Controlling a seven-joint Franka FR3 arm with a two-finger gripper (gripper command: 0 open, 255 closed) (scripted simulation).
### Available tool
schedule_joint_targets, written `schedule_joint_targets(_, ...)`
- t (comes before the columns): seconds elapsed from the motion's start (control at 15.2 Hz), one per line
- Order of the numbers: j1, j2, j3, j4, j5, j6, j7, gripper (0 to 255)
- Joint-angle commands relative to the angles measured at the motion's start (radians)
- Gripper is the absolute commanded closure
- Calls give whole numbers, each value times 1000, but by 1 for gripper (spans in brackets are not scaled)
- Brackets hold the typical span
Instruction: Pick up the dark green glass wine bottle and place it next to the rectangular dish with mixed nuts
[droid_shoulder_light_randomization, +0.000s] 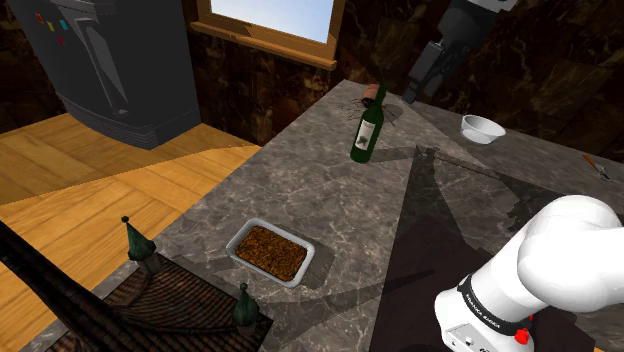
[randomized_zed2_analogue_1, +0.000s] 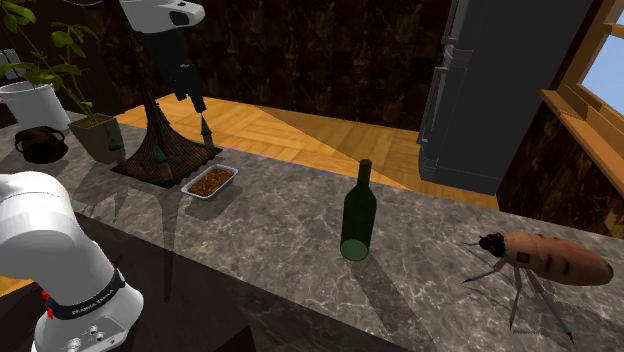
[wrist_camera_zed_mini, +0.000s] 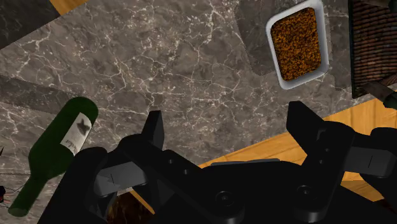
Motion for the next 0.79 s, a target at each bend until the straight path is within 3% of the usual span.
schedule_joint_targets(0.0, 0, 0, 0, 0, 0, 0, 0, 0)
schedule_joint_targets(0.73, -67, 300, -139, 106, -89, 179, -153, 0)
